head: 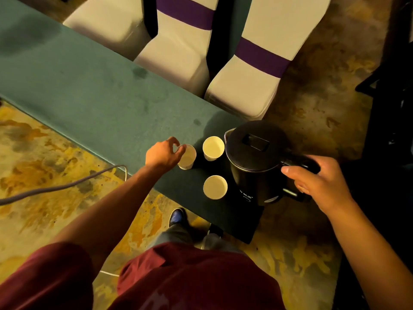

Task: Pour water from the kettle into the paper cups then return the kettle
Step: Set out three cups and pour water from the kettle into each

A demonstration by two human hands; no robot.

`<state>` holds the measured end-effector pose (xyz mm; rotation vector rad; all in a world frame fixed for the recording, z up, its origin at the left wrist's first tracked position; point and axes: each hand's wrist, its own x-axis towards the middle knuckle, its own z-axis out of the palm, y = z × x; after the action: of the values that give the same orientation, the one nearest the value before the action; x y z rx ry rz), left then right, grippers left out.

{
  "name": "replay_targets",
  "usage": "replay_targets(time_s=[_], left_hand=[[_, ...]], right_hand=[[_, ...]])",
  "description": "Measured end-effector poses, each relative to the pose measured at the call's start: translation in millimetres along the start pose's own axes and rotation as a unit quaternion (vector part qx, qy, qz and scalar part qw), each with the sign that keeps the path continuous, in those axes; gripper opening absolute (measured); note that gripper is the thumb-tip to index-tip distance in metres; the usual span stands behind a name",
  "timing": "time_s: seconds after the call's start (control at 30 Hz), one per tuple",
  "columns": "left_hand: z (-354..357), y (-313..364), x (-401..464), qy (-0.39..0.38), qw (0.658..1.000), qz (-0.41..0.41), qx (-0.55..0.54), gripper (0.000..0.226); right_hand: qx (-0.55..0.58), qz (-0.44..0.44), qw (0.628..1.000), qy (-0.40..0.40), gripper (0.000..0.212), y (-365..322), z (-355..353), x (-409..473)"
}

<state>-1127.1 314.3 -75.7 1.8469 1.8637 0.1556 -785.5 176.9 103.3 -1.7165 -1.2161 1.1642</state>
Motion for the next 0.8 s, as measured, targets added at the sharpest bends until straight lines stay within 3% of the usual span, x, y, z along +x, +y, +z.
replay_targets(time_s=[0.2,0.33,0.53,0.8], left_hand=[[1,-11,4,-0.069,0.997,0.028,0.021,0.038],[-4,-21,8,-0.099,0.993,0.051,-0.050,0.037],[-11,-32,10,-0.105,0.988,0.075,-0.089,0.035],[-16,-45,7,-0.116,0.987,0.070,-0.084,0.033]], right_hand=[[-0.012,0.001,1.000,0.026,0.025,-14,15,-17],[-0.042,-0.014,0.999,0.020,0.016,-33,31,-24],[-0.071,-0.013,0.997,0.001,0.039,-46,52,-25],[0.014,0.015,1.000,-0.021,0.051,-55,75,-27]])
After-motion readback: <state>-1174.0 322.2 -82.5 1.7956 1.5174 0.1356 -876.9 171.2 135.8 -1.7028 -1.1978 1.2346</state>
